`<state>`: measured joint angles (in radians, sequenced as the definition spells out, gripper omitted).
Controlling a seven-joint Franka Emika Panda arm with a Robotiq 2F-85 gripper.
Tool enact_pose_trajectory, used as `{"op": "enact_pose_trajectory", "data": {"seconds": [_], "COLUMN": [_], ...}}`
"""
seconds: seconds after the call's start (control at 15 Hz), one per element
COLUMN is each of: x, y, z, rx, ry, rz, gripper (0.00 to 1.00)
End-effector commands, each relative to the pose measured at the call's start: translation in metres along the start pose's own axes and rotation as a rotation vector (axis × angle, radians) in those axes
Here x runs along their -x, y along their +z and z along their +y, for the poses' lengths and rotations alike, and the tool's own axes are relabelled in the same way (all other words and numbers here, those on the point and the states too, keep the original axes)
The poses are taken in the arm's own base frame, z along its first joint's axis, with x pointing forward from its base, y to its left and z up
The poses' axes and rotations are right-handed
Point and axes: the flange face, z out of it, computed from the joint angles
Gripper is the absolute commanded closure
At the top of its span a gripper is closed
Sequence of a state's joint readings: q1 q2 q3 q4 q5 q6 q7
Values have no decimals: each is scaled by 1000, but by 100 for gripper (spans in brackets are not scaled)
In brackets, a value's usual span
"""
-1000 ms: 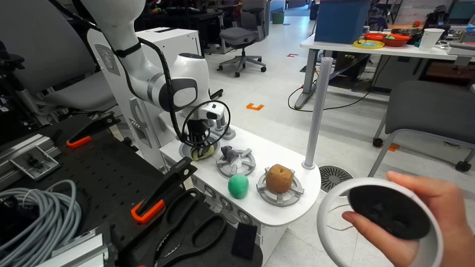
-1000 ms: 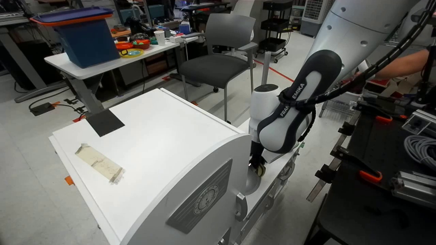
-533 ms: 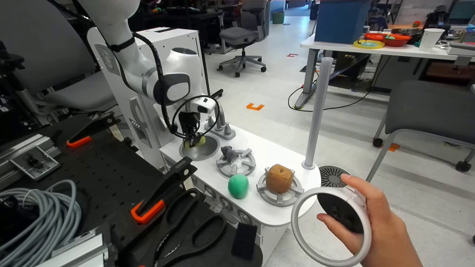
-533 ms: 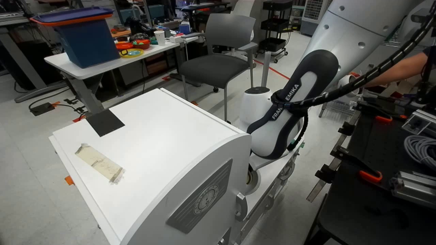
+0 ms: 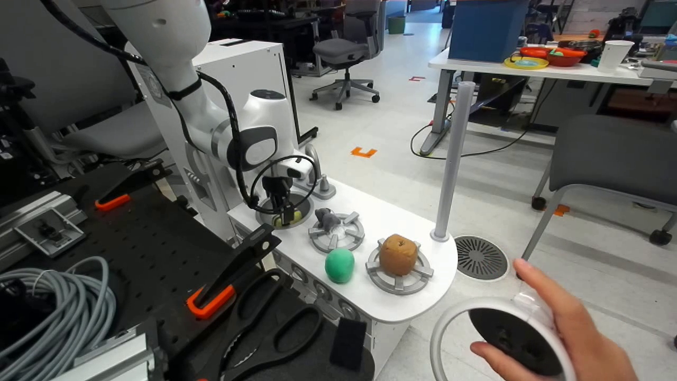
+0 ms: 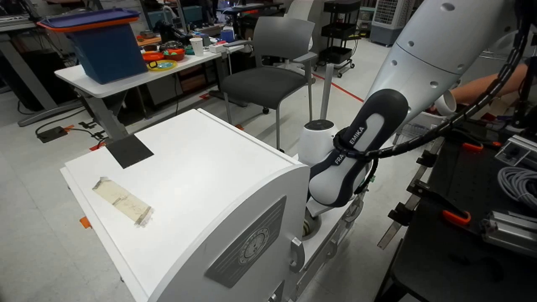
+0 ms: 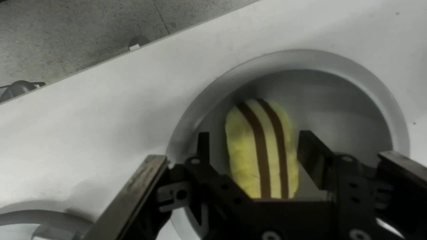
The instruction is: Pick up the plush toy from the stove and put it in the sink
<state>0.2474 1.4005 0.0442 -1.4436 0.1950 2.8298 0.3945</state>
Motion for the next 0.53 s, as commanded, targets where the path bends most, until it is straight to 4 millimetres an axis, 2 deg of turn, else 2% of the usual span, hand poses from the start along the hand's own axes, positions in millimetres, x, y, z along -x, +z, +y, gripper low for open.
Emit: {"op": "enact_pose_trajectory", "data": {"seconds": [0.0,0.13,0.27,0.4,0.47], "x": [0,-6,-11,-18,-21], "y": [-6,-20,-42,-81,-94], "z": [1,0,14,28,35], "rx": [16,19,24,19,31], "ry": [2,9,52,81,96], "rz": [16,-4,-39,-65,-79], "gripper": [2,0,0,0,0]}}
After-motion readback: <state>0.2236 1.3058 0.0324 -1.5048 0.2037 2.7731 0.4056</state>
